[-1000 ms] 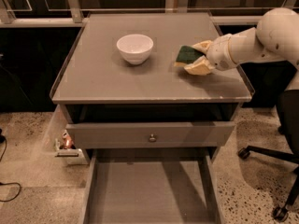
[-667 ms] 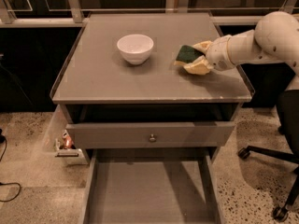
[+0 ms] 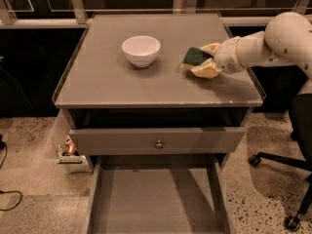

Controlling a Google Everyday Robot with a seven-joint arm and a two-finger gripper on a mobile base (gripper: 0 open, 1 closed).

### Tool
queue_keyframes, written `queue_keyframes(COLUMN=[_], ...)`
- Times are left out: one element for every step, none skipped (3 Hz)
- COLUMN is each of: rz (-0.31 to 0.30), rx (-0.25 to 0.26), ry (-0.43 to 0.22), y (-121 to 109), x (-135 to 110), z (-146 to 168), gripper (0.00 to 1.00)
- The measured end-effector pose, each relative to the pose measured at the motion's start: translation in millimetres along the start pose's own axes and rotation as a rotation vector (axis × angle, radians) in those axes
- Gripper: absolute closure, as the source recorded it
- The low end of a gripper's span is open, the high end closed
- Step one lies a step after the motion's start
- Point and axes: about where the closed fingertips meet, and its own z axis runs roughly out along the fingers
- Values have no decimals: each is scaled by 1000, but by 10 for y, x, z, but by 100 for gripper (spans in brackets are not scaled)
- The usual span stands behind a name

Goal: Pick sponge from middle drawer and place on counter

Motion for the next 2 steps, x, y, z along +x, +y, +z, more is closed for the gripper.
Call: queue_keyframes(rz=[0,0], rx=[0,0], ry=[0,0], y=[0,0], x=[0,0], z=[0,0], gripper=[35,12])
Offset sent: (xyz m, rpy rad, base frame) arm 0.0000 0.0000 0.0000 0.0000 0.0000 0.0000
